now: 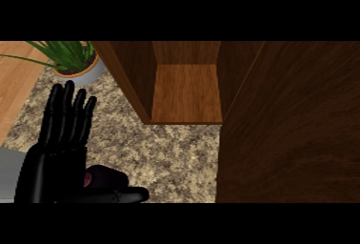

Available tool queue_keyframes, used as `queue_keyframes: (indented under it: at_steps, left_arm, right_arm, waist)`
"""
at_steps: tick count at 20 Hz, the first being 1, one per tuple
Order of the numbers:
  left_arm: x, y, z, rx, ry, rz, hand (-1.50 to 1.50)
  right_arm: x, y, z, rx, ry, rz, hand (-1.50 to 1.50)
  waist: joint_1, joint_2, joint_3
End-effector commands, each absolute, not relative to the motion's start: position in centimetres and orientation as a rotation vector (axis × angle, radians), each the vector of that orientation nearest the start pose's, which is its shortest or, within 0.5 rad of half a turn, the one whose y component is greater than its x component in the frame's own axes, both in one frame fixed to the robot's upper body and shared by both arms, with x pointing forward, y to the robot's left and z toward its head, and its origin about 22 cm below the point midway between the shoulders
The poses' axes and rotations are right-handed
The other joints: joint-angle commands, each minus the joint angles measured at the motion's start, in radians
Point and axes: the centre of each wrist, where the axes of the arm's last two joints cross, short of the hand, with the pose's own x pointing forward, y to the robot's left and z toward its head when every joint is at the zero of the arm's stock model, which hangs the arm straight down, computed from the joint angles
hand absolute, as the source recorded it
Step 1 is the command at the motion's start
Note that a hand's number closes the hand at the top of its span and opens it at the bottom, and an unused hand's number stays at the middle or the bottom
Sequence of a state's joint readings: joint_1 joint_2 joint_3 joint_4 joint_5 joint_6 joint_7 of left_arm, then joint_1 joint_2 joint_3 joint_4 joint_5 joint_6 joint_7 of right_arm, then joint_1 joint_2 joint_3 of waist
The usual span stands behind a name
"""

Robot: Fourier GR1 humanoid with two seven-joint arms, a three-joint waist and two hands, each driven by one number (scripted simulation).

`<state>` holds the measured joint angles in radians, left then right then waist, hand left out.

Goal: Pick up the wine, place it into the cabinet and close the cabinet

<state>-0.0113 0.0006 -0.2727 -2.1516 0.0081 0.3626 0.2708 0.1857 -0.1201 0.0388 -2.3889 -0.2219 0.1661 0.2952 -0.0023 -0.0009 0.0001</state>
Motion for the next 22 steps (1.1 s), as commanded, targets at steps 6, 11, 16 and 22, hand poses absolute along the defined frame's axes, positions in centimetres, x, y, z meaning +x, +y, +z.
queue_keyframes:
  at_steps: [6,11,16,22]
  left_arm:
    - [19.7,17.6,13.8,-0.115,-1.86,0.206,-1.5]
    - [18.0,15.1,13.0,-0.061,-1.826,0.214,-1.5]
    - [17.1,18.0,12.4,-0.01,-1.804,0.229,-1.5]
    - [14.6,19.7,11.7,0.029,-1.794,0.238,-1.5]
  right_arm:
    - [12.8,-23.1,15.6,0.213,-1.922,0.202,-1.5]
    - [13.9,-22.4,17.5,0.237,-1.9,0.235,-1.5]
    - [14.6,-23.4,16.7,0.215,-1.909,0.216,-1.5]
    - [14.7,-24.5,17.6,0.198,-1.902,0.215,-1.5]
  waist:
    - [-0.003,0.0,0.0]
    - [0.001,0.0,0.0]
    - [0.002,0.0,0.0]
    - [0.005,-0.001,0.0]
